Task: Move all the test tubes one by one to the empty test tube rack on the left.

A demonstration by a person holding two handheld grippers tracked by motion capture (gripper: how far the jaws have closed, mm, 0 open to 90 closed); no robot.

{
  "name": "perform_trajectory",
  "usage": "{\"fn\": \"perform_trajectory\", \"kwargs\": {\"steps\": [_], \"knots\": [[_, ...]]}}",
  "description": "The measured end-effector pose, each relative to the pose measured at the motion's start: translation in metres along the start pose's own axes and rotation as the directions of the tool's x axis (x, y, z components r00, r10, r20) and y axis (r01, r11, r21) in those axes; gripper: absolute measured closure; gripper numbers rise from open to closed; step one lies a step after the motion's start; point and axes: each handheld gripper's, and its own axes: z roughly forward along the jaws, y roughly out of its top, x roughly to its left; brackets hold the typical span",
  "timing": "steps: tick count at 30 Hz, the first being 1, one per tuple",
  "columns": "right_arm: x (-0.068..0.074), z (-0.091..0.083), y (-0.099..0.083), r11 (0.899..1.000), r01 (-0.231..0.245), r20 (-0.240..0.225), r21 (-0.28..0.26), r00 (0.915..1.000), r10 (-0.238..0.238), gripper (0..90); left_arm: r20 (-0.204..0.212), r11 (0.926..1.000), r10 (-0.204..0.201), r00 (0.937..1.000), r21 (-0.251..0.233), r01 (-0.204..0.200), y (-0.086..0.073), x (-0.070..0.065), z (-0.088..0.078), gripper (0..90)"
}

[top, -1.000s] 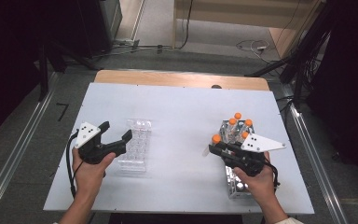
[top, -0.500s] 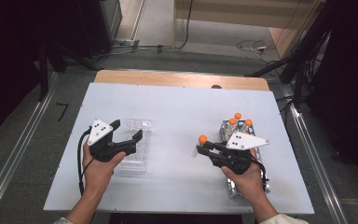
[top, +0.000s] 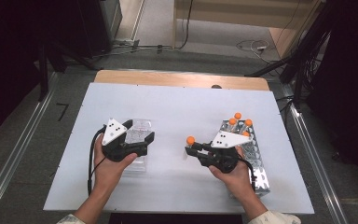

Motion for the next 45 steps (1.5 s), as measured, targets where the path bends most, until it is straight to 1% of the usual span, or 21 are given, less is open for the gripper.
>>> {"fn": "perform_trajectory", "kwargs": {"steps": [5,8,10,11,12,13,17,19,23,24,26,27,28,29,30,34,36,39,42,43,45], "knots": [[0.001,0.008,0.001,1.000,-0.005,0.000,0.018,1.0000,0.005,73.2,0.041,0.9999,0.015,0.9990,0.005,-0.015,0.000,-0.007,0.005,13.3],[0.001,0.013,0.001,1.000,-0.009,-0.001,0.030,1.0000,0.009,73.2,0.088,0.9997,0.024,0.9958,0.001,-0.024,0.002,-0.013,0.005,14.7],[0.001,0.016,0.001,0.999,-0.004,-0.002,0.034,1.0000,0.004,73.2,0.110,0.9993,0.036,0.9933,-0.011,-0.035,0.003,-0.017,0.004,17.4],[0.002,0.018,0.001,0.999,0.000,-0.003,0.037,1.0000,0.000,73.1,0.129,0.9991,0.041,0.9908,-0.017,-0.039,0.004,-0.019,0.004,20.7],[0.002,0.018,0.001,0.999,0.000,-0.003,0.037,1.0000,0.000,73.1,0.146,0.9989,0.043,0.9884,-0.024,-0.040,0.005,-0.021,0.004,20.7],[0.003,0.019,0.001,0.999,0.001,-0.004,0.041,1.0000,-0.001,73.2,0.162,0.9987,0.048,0.9857,-0.026,-0.045,0.006,-0.023,0.004,23.0],[0.004,0.022,0.002,0.999,0.005,-0.005,0.043,1.0000,-0.005,73.2,0.223,0.9981,0.060,0.9730,-0.028,-0.055,0.007,-0.031,0.004,25.3],[0.005,0.023,0.002,0.999,0.005,-0.006,0.046,1.0000,-0.004,73.2,0.246,0.9979,0.062,0.9672,-0.030,-0.057,0.008,-0.034,0.004,26.0],[0.005,0.027,0.002,0.999,0.012,-0.009,0.053,0.9999,-0.012,73.2,0.283,0.9969,0.078,0.9560,-0.023,-0.075,0.008,-0.041,0.006,29.1],[0.006,0.028,0.003,0.998,0.011,-0.011,0.057,0.9999,-0.010,73.2,0.290,0.9965,0.083,0.9533,-0.018,-0.081,0.008,-0.042,0.007,29.9],[0.007,0.029,0.003,0.998,0.015,-0.014,0.057,0.9998,-0.014,73.2,0.298,0.9958,0.091,0.9502,-0.014,-0.090,0.008,-0.044,0.008,31.9],[0.007,0.030,0.004,0.998,0.018,-0.016,0.057,0.9997,-0.017,73.2,0.309,0.9953,0.095,0.9463,-0.012,-0.096,0.007,-0.046,0.010,33.4],[0.008,0.030,0.004,0.998,0.017,-0.019,0.058,0.9997,-0.016,73.2,0.309,0.9953,0.095,0.9463,-0.012,-0.096,0.007,-0.046,0.010,35.0],[0.008,0.031,0.004,0.998,0.020,-0.020,0.059,0.9996,-0.019,73.2,0.315,0.9952,0.095,0.9444,-0.008,-0.097,0.007,-0.047,0.011,37.3],[0.008,0.031,0.004,0.998,0.020,-0.020,0.059,0.9996,-0.019,73.2,0.321,0.9950,0.097,0.9420,-0.006,-0.100,0.007,-0.048,0.012,37.3],[0.011,0.036,0.005,0.997,0.026,-0.030,0.066,0.9992,-0.024,73.2,0.328,0.9944,0.101,0.9393,-0.001,-0.106,0.007,-0.048,0.015,42.9],[0.011,0.037,0.005,0.998,0.027,-0.032,0.065,0.9992,-0.025,73.2,0.329,0.9945,0.099,0.9392,-0.001,-0.105,0.006,-0.048,0.016,44.4],[0.012,0.038,0.006,0.998,0.025,-0.035,0.065,0.9991,-0.023,73.2,0.337,0.9949,0.094,0.9368,0.002,-0.100,0.006,-0.048,0.016,48.5],[0.012,0.039,0.006,0.997,0.025,-0.037,0.068,0.9991,-0.022,73.2,0.353,0.9949,0.091,0.9313,0.009,-0.101,0.006,-0.047,0.018,53.7],[0.012,0.039,0.006,0.997,0.025,-0.037,0.068,0.9991,-0.022,73.2,0.356,0.9947,0.092,0.9300,0.012,-0.102,0.006,-0.047,0.018,53.7],[0.013,0.039,0.006,0.997,0.025,-0.040,0.066,0.9990,-0.022,73.1,0.362,0.9946,0.092,0.9278,0.013,-0.103,0.006,-0.048,0.019,57.1]]}}
